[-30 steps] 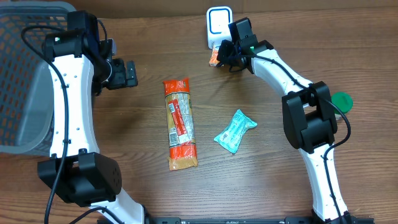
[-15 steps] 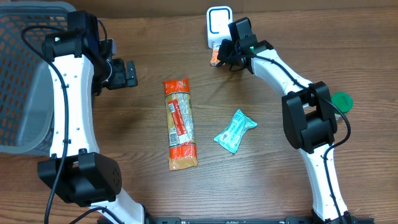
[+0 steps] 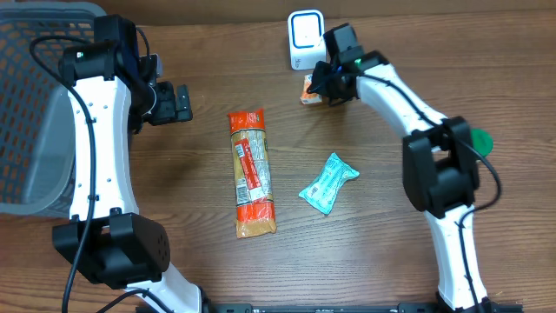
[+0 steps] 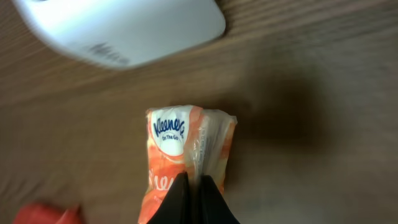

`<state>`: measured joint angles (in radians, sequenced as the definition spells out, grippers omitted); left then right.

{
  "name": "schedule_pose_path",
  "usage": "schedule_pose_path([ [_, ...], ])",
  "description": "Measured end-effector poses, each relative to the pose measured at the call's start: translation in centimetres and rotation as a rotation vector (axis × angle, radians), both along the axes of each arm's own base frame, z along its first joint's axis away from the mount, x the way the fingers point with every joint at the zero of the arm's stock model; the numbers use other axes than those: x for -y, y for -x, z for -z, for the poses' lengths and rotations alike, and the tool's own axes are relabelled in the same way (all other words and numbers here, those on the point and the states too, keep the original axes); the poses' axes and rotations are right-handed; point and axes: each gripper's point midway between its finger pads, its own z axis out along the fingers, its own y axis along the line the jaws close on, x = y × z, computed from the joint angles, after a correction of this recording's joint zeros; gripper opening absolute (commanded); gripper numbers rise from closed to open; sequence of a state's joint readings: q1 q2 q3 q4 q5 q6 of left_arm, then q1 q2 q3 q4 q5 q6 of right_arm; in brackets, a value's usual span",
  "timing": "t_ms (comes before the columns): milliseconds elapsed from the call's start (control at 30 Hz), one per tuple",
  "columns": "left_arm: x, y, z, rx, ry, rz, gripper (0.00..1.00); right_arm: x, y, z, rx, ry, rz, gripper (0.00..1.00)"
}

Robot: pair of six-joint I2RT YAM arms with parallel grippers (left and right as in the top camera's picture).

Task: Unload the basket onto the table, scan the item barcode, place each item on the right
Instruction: 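Carry the tissue pack right and release it beside the jar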

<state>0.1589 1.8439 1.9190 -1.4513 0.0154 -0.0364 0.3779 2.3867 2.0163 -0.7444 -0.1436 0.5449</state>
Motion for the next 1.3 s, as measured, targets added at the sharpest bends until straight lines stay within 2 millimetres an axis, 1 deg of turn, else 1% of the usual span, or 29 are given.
schedule_pose_path([
  [33, 0.0, 0.0, 0.0, 0.0, 0.0, 0.0, 1.0, 0.4, 0.8, -1.0, -0.019, 0.004, -0.013, 0.04],
  [133, 0.0, 0.0, 0.0, 0.0, 0.0, 0.0, 1.0, 2.5, 3.5, -5.6, -0.048, 0.027, -0.056, 0.04],
  [200, 0.0, 0.0, 0.0, 0.0, 0.0, 0.0, 1.0, 4.6, 5.3, -9.2, -0.05, 0.042, -0.077, 0.04],
  [233, 0.0, 0.0, 0.0, 0.0, 0.0, 0.0, 1.0, 5.9, 6.5, -11.0, -0.055, 0.051, -0.083, 0.04],
  [300, 0.0, 0.0, 0.0, 0.0, 0.0, 0.0, 0.99, 8.6, 8.5, -13.7, -0.069, 0.079, -0.086, 0.04],
  [333, 0.0, 0.0, 0.0, 0.0, 0.0, 0.0, 0.99, 10.2, 9.7, -14.6, -0.087, 0.101, -0.082, 0.04],
  [400, 0.0, 0.0, 0.0, 0.0, 0.0, 0.0, 1.0, 13.2, 11.6, -15.2, -0.142, 0.15, -0.064, 0.04],
  [467, 0.0, 0.0, 0.0, 0.0, 0.0, 0.0, 1.0, 15.4, 12.7, -14.8, -0.196, 0.198, -0.046, 0.04],
  [500, 0.0, 0.0, 0.0, 0.0, 0.0, 0.0, 1.0, 16.5, 12.9, -14.3, -0.221, 0.225, -0.039, 0.04],
  [600, 0.0, 0.0, 0.0, 0.0, 0.0, 0.0, 1.0, 18.5, 14.0, -12.2, -0.3, 0.306, -0.034, 0.04],
  [733, 0.0, 0.0, 0.0, 0.0, 0.0, 0.0, 1.0, 20.4, 16.2, -8.8, -0.415, 0.414, -0.045, 0.04],
  [833, 0.0, 0.0, 0.0, 0.0, 0.0, 0.0, 1.0, 22.2, 17.7, -6.3, -0.483, 0.516, -0.052, 0.04],
  [967, 0.0, 0.0, 0.0, 0.0, 0.0, 0.0, 1.0, 24.3, 18.3, -3.9, -0.508, 0.641, -0.046, 0.04],
  [1033, 0.0, 0.0, 0.0, 0.0, 0.0, 0.0, 1.0, 25.0, 18.2, -3.5, -0.501, 0.681, -0.04, 0.04],
  [1067, 0.0, 0.0, 0.0, 0.0, 0.0, 0.0, 1.0, 25.2, 18.1, -3.5, -0.498, 0.692, -0.037, 0.11],
  [1100, 0.0, 0.0, 0.0, 0.0, 0.0, 0.0, 1.0, 25.3, 17.9, -3.5, -0.49, 0.702, -0.029, 0.32],
  [1133, 0.0, 0.0, 0.0, 0.0, 0.0, 0.0, 1.0, 25.5, 17.6, -3.5, -0.478, 0.713, -0.024, 0.41],
  [1200, 0.0, 0.0, 0.0, 0.0, 0.0, 0.0, 1.0, 25.7, 17.3, -3.6, -0.464, 0.727, -0.02, 0.49],
  [1300, 0.0, 0.0, 0.0, 0.0, 0.0, 0.0, 1.0, 25.9, 16.8, -3.6, -0.445, 0.738, -0.017, 0.5],
])
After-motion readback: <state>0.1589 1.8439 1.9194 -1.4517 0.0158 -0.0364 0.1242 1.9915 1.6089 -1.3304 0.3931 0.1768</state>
